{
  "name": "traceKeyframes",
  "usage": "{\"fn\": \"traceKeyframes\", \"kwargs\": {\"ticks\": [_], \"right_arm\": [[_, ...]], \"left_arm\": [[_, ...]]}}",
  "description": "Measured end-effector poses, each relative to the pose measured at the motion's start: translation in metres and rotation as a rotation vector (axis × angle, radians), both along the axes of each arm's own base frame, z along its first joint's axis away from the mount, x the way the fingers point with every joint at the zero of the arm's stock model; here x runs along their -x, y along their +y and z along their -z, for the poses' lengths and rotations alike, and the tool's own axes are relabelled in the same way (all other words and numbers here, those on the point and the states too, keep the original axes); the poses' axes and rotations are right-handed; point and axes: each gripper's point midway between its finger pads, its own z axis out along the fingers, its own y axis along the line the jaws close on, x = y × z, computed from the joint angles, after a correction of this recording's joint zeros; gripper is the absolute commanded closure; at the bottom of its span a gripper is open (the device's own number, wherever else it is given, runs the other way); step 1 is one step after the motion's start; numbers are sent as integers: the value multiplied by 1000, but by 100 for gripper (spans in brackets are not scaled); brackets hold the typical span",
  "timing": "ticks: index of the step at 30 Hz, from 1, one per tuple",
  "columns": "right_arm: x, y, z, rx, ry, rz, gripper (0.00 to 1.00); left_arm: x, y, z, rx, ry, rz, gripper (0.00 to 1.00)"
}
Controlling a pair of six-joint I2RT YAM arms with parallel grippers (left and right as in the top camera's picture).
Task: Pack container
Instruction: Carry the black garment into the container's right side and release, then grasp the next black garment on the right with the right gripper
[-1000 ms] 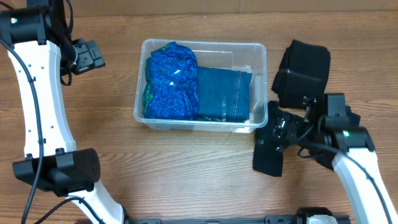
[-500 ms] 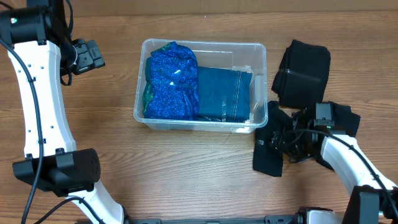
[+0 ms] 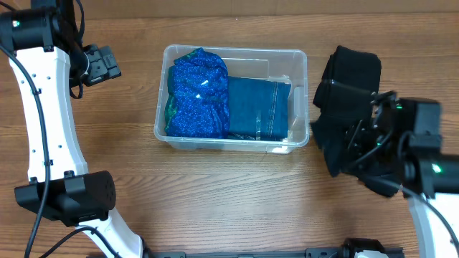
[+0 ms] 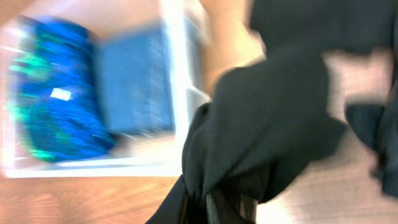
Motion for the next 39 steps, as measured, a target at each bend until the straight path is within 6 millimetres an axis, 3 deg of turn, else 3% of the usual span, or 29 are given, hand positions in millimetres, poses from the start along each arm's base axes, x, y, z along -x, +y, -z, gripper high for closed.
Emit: {"fn": "traceKeyframes", "kwargs": {"ticks": [2,5,7,8,11,13,16,19,22,25,26,27,28,33,35,36,37,39], "right_arm": [[-3,9,-31,-37,-120,-38,96],[-16,30,-45,-94,-192,-125,96],[-33,55,-56,-121,-272,-221,95],[-46,71,-71,-139,-359,-278,96],[-58,117,-89,-180,-472,-415,96],[-67,141,-81,-195,-472,-468,96],[-93,163,-37,-178,-389,-484,96],[-116,166,24,-147,-247,-455,91],[-128,159,68,-89,-153,-407,90],[-139,156,65,-59,-202,-390,90],[-142,156,62,-54,-219,-386,86],[-144,155,61,-47,-229,-381,51],[-145,154,62,-35,-230,-377,43],[-130,127,92,96,-90,-321,39],[-120,114,89,128,-46,-305,39],[-119,108,77,133,-56,-291,39],[-118,100,59,137,-74,-275,39],[-119,73,-4,145,-184,-201,39]], "left_arm": [[0,0,0,0,0,0,0],[0,0,0,-1,0,0,0],[0,0,0,0,-1,0,0],[0,0,0,0,0,0,0],[0,0,0,0,0,0,0],[0,0,0,0,0,0,0],[0,0,0,0,0,0,0],[0,0,0,0,0,0,0],[0,0,0,0,0,0,0],[0,0,0,0,0,0,0],[0,0,0,0,0,0,0],[0,0,0,0,0,0,0],[0,0,0,0,0,0,0],[0,0,0,0,0,0,0],[0,0,0,0,0,0,0],[0,0,0,0,0,0,0],[0,0,0,0,1,0,0],[0,0,0,0,0,0,0]]}}
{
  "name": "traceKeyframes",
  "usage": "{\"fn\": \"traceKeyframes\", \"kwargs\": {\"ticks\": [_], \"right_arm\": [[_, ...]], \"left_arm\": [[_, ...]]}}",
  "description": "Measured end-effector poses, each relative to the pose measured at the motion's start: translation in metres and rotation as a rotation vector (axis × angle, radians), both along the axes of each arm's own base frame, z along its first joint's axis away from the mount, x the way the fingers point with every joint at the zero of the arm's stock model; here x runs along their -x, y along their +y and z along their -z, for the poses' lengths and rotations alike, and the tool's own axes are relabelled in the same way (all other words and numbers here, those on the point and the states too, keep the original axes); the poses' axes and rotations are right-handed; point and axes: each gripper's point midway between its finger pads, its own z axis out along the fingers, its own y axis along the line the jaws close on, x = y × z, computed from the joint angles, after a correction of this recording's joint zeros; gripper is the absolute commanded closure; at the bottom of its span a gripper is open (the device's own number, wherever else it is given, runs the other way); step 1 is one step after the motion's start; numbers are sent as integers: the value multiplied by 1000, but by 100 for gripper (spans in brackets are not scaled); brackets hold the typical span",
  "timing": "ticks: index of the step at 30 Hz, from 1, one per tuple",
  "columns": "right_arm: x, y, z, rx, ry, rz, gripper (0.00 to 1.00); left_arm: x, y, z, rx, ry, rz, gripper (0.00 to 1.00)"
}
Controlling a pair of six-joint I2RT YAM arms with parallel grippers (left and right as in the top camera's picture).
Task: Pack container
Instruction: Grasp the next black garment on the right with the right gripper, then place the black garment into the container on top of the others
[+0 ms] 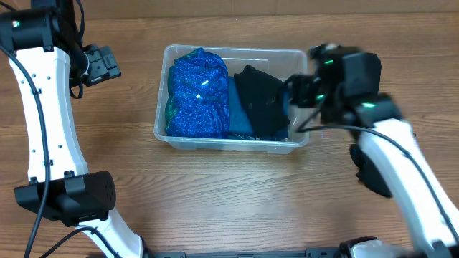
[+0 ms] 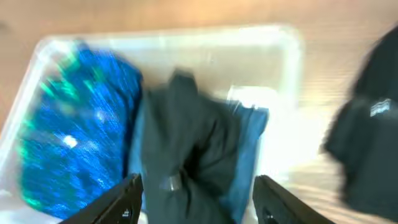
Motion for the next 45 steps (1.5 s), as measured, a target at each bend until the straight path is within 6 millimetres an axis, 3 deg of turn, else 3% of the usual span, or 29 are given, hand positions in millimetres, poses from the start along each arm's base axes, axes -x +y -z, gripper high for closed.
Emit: {"fn": "traceKeyframes", "kwargs": {"ticks": [2,3,4,5,7,10,13,16,20,24,25,27,30,34,37,38,40,42,45], "right_arm": [[4,-29,-43,-10,-92,72,39],[11,-54,-60,-4,-118,135,30],[18,-77,-63,4,-105,205,11],[25,-101,-56,11,-60,274,3],[36,-146,-31,11,57,418,0],[62,-238,26,-35,291,709,0],[90,-291,73,-105,471,873,0],[106,-319,115,-156,600,942,0],[108,-313,178,-219,775,842,0],[111,-303,215,-245,841,764,4],[111,-302,221,-245,829,754,9],[108,-299,224,-251,782,735,35],[101,-283,225,-336,722,685,60],[98,-264,220,-405,712,638,71],[86,-243,161,-393,588,572,82],[83,-232,132,-377,525,540,83],[70,-201,52,-305,307,432,85],[69,-152,-17,-266,104,299,88],[79,-69,-78,-301,-71,78,88]], "left_arm": [[0,0,0,0,0,0,0],[0,0,0,0,0,0,0],[0,0,0,0,0,0,0],[0,0,0,0,0,0,0],[0,0,0,0,0,0,0],[0,0,0,0,0,0,0],[0,0,0,0,0,0,0],[0,0,0,0,0,0,0],[0,0,0,0,0,0,0],[0,0,0,0,0,0,0],[0,0,0,0,0,0,0],[0,0,0,0,0,0,0],[0,0,0,0,-1,0,0],[0,0,0,0,0,0,0],[0,0,0,0,0,0,0],[0,0,0,0,0,0,0],[0,0,0,0,0,0,0],[0,0,0,0,0,0,0],[0,0,0,0,0,0,0]]}}
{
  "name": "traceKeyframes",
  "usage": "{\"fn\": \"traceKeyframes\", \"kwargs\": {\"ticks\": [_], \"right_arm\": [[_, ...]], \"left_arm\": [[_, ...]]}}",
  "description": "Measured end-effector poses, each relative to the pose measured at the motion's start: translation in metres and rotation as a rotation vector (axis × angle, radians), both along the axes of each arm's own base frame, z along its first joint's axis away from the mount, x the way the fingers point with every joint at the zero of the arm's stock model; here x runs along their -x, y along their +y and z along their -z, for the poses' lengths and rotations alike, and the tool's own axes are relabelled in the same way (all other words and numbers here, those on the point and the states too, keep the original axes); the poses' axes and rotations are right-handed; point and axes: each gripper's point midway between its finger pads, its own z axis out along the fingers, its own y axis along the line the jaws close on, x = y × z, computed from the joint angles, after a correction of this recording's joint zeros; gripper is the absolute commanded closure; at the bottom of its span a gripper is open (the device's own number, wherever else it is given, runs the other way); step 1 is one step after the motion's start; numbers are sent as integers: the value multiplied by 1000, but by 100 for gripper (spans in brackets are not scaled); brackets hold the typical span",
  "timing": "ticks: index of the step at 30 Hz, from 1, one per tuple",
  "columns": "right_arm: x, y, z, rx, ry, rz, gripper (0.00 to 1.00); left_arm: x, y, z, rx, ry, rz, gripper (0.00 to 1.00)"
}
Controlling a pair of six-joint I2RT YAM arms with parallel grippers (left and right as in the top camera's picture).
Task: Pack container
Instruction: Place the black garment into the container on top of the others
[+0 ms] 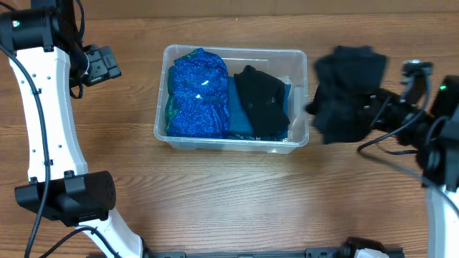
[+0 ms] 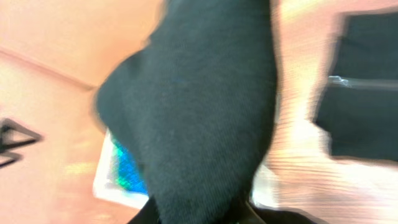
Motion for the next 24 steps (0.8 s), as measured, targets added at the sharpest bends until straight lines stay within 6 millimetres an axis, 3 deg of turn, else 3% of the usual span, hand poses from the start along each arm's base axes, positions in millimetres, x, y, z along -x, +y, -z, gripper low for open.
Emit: {"fn": "traceKeyframes", "kwargs": {"ticks": [3,6,9,10,11,12,13,15,16,19,22,24], "right_arm": [[-1,79,-27,-93,-70,-159,88],[-20,136,-17,-175,-10,-186,88],[-55,183,35,-200,125,-136,87],[-65,193,59,-194,177,-120,61],[-74,197,83,-182,228,-98,48],[-81,198,111,-165,291,-65,41],[-88,197,140,-123,337,-46,39],[-92,185,180,-19,390,-18,39],[-91,177,189,27,401,-7,39],[-90,145,182,182,358,26,40],[-96,135,130,226,237,38,43],[-98,144,84,205,115,22,53]], "left_arm": [[0,0,0,0,-1,0,0],[0,0,0,0,0,0,0],[0,0,0,0,-1,0,0],[0,0,0,0,0,0,0],[0,0,0,0,-1,0,0],[0,0,0,0,-1,0,0],[0,0,0,0,-1,0,0],[0,0,0,0,0,0,0],[0,0,0,0,0,0,0],[0,0,0,0,0,0,0],[0,0,0,0,0,0,0],[0,0,0,0,0,0,0]]}}
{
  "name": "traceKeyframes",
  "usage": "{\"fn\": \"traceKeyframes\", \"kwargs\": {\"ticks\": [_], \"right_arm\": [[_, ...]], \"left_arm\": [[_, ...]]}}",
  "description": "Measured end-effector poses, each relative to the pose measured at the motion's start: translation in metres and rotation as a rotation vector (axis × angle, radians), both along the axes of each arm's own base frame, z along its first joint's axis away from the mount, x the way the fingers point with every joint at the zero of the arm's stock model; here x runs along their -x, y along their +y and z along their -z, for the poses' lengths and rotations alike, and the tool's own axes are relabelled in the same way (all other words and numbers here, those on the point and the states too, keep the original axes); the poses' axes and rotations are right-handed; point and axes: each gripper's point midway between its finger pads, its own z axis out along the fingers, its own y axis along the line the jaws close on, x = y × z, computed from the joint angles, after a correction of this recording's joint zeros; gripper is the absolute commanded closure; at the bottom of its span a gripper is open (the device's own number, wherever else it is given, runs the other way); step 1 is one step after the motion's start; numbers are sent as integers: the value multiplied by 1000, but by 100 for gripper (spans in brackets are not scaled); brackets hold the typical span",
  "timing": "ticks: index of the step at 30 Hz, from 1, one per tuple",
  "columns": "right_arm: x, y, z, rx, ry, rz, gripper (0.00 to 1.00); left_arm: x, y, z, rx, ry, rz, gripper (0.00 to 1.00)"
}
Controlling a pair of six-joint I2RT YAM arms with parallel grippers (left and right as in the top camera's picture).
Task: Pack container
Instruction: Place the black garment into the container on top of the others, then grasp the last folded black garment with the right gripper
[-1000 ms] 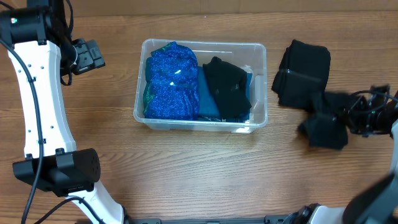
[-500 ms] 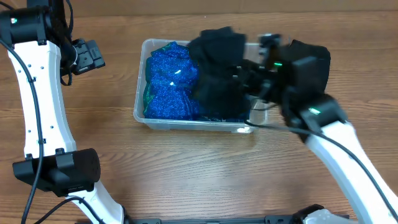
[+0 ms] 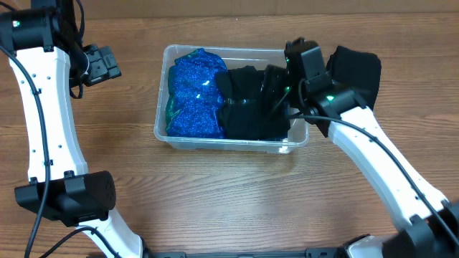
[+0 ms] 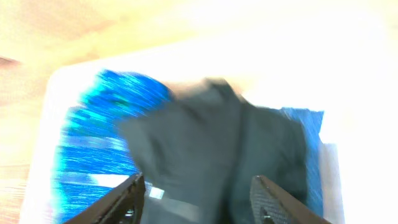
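Observation:
A clear plastic container (image 3: 161, 133) stands mid-table. In its left half lies a sparkly blue garment (image 3: 191, 97) (image 4: 93, 140). Black garments (image 3: 247, 111) (image 4: 211, 143) fill its right half, heaped over a folded blue denim piece (image 4: 308, 127). My right gripper (image 3: 277, 91) (image 4: 196, 182) hovers open just above the black heap, nothing between its fingers. Another black garment (image 3: 356, 66) lies on the table right of the container. My left gripper (image 3: 100, 64) hangs at the far left, away from the container; its jaws do not show clearly.
The left arm runs up the left side of the wooden table (image 3: 215, 193). The right arm (image 3: 373, 161) slants from the lower right toward the container.
My right gripper was shut on a black garment right of the container. It is now open over the container's right half, and that garment lies on the black one inside.
At first my right gripper held a black garment right of the container, which had only the sparkly blue and denim pieces. Then it stood open over the container, that garment on the denim. Later it held a second black garment at the right; now that lies inside too.

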Motion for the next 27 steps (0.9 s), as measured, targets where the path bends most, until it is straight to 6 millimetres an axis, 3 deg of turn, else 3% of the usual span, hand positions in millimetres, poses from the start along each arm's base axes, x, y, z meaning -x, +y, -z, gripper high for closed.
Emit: {"fn": "traceKeyframes", "kwargs": {"ticks": [2,3,5,7,9,10,14,15,17,19,20,21,22,23,25,27], "right_arm": [[5,19,-28,-22,-80,-48,76],[7,27,-31,-28,-92,-66,83],[4,40,-12,13,-67,-80,90],[-12,39,51,105,42,-50,90],[-18,39,125,173,181,-51,76],[-20,42,148,181,217,-64,67],[-7,47,120,176,244,-152,45],[-2,45,67,158,186,-168,29],[-4,37,2,110,55,-153,23],[2,-4,-68,63,-71,-76,19],[4,-40,-101,50,-132,4,18],[7,-71,-117,50,-154,73,16],[11,-119,-126,63,-151,186,13],[13,-156,-119,80,-114,278,10],[10,-212,-91,113,-19,399,7],[10,-286,-36,145,139,535,7]], "left_arm": [[0,0,0,0,0,0,0],[0,0,0,0,0,0,0],[0,0,0,0,0,0,0],[0,0,0,0,0,0,0],[0,0,0,0,0,0,0],[0,0,0,0,0,0,0],[0,0,0,0,0,0,0],[0,0,0,0,0,0,0],[0,0,0,0,1,0,0],[0,0,0,0,0,0,0],[0,0,0,0,0,0,0],[0,0,0,0,0,0,0],[0,0,0,0,0,0,0],[0,0,0,0,0,0,0],[0,0,0,0,1,0,0],[0,0,0,0,0,0,0]]}}
